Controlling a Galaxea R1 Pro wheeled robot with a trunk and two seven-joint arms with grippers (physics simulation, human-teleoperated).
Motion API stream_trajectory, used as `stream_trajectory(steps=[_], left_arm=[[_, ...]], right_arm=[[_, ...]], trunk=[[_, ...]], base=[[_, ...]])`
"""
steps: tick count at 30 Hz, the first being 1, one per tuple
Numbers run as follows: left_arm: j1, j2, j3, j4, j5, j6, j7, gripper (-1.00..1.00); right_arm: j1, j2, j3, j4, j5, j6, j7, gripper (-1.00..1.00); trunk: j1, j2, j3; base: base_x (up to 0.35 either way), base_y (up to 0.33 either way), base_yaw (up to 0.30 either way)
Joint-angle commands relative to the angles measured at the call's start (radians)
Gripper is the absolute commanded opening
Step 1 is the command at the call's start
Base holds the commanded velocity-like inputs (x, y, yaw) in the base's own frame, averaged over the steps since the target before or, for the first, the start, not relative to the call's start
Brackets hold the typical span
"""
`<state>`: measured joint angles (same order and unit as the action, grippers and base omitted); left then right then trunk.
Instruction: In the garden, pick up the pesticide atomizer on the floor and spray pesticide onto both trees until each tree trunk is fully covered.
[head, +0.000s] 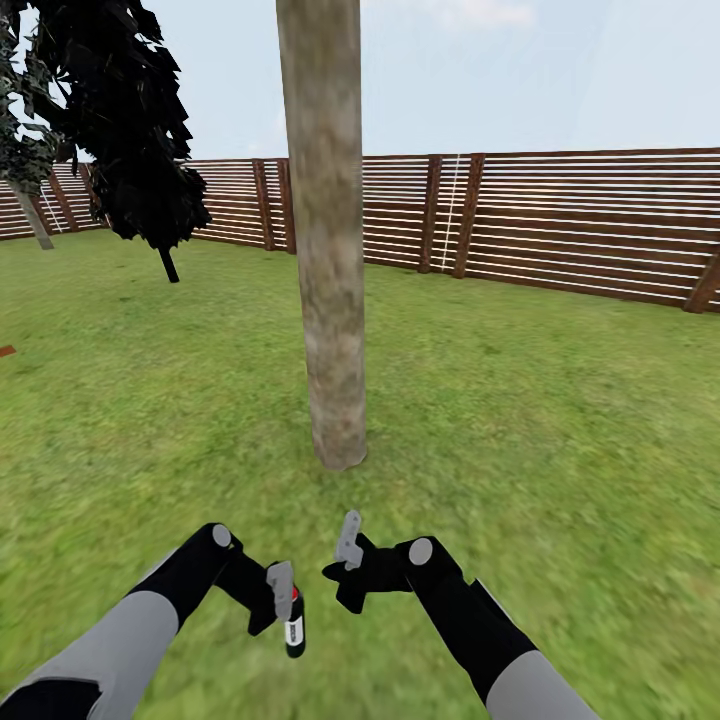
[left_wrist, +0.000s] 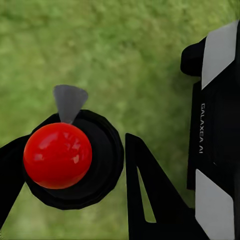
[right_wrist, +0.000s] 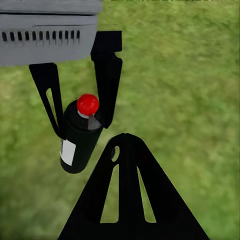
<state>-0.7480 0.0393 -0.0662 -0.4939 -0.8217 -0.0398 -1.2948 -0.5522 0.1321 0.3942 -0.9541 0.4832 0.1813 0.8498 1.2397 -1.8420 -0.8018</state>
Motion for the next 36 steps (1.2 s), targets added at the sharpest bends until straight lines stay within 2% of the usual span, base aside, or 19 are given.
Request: stream_trajectory(steps=[1,17,21,26,28,30,36], left_arm=[[0.000,-0.001,0.000,0.000,0.001,-0.001,0.000,-1.00],[-0.010,-0.028,0.003,0.001,0.015,-0.030,-0.002,-1.00],[-0.014,-0.029,0.002,0.002,0.049,-0.032,-0.003,-1.00],[-0.016,-0.028,0.003,0.000,0.060,-0.039,-0.038,-1.00],[-0.020,-0.024,0.004,0.001,0.099,-0.074,-0.055,-1.00],[-0.022,-0.025,0.004,0.001,0.122,-0.084,-0.066,-1.00],[-0.024,-0.028,0.005,0.002,0.134,-0.089,-0.072,-1.00]], right_arm=[[0.000,0.000,0.000,0.000,0.000,0.000,0.000,-1.00],[0.000,0.000,0.000,0.001,0.000,-0.002,0.000,-1.00],[0.000,0.000,0.000,0.002,0.000,-0.002,0.000,-1.00],[0.000,0.000,0.000,0.003,0.000,-0.002,0.000,-1.00],[0.000,-0.001,0.000,0.003,0.001,-0.002,0.000,-1.00],[0.000,-0.002,0.000,0.003,0.001,-0.002,0.000,-1.00],[0.000,-0.002,0.000,0.003,0.002,-0.002,0.000,-1.00]], trunk=[[0.000,0.000,0.000],[0.000,0.000,0.000],[0.000,0.000,0.000],[0.000,0.000,0.000],[0.000,0.000,0.000],[0.000,0.000,0.000],[0.000,0.000,0.000]], base=[[0.000,0.000,0.000],[0.000,0.000,0.000],[0.000,0.000,0.000],[0.000,0.000,0.000],[0.000,0.000,0.000],[0.000,0.000,0.000],[0.000,0.000,0.000]])
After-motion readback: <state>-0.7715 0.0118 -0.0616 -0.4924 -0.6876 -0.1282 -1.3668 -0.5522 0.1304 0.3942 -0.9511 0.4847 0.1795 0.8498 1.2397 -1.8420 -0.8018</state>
